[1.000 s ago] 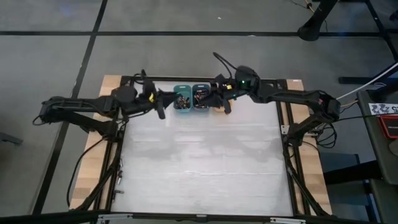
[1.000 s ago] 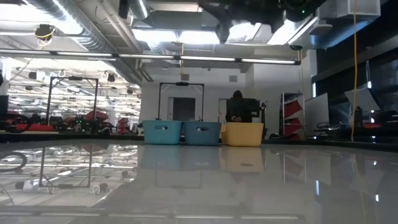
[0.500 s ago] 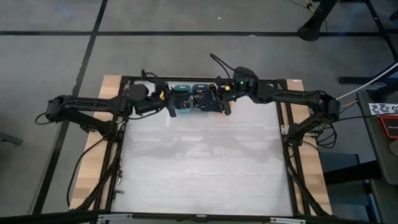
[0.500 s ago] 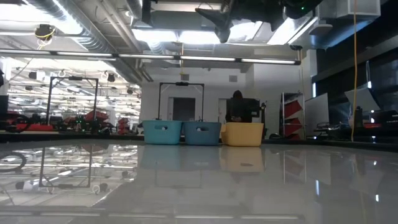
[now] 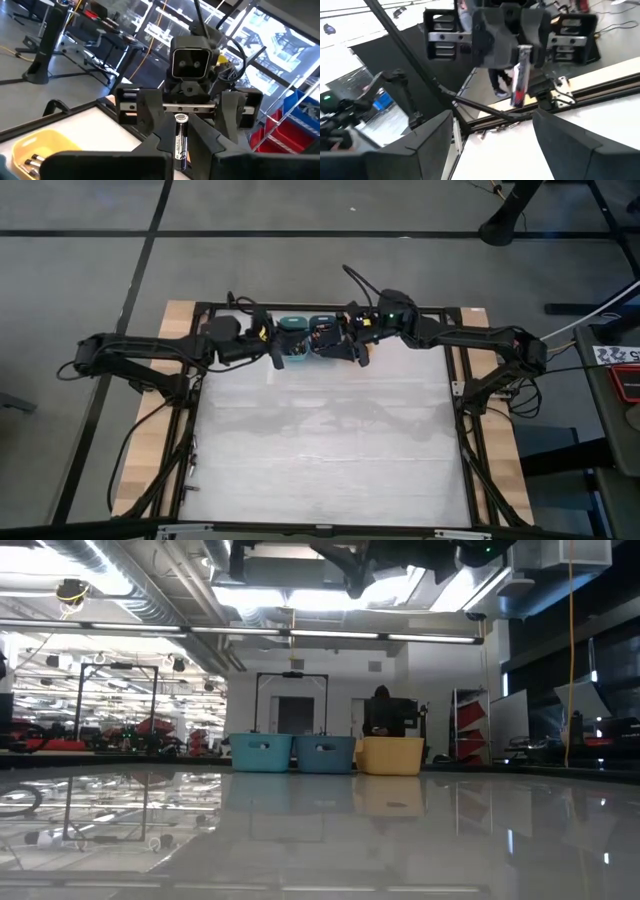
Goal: Sort batteries
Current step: Put the silver battery into the yellow bin
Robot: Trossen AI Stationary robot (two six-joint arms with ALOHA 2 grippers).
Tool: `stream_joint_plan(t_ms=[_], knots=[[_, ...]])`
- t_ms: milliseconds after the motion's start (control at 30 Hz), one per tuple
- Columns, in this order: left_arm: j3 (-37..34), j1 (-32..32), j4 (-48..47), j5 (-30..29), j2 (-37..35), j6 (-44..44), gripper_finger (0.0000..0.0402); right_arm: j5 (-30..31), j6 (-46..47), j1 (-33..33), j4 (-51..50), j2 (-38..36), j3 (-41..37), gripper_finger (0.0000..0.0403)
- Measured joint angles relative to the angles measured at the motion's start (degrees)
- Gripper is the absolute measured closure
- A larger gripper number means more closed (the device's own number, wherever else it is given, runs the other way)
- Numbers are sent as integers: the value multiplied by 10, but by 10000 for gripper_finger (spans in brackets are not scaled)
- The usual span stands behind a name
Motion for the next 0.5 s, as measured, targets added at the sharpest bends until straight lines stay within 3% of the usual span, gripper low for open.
stream_joint_plan(t_ms=[500], knots=[[-1,0,82,15,63,-15,378,35,0,0,-28,0,0,127]])
